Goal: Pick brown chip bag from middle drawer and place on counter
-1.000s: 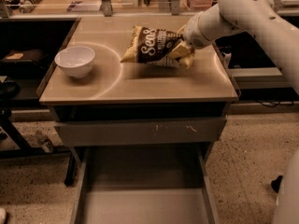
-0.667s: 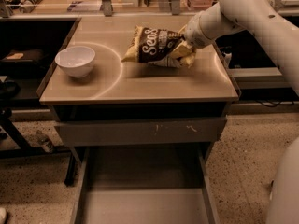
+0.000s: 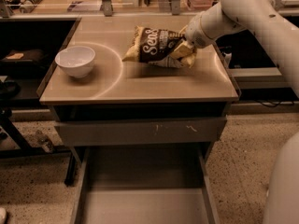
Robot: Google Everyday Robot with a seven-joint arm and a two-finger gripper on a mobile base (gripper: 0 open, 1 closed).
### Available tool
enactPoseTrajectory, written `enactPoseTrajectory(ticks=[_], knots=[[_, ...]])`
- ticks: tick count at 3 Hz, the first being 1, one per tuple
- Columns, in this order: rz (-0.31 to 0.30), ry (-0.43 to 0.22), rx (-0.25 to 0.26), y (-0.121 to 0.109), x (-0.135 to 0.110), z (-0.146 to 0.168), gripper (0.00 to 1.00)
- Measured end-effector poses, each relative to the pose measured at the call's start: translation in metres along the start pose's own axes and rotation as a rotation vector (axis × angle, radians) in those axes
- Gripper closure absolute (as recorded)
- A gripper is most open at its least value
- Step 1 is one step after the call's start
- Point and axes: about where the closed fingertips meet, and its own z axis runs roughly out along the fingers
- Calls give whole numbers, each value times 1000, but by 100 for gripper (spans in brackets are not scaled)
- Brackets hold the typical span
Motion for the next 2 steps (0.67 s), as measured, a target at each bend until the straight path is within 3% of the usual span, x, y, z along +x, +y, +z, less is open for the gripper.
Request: enactPoseTrajectory(ticks=[2], knots=[[0, 0, 0, 0, 0, 0, 35]])
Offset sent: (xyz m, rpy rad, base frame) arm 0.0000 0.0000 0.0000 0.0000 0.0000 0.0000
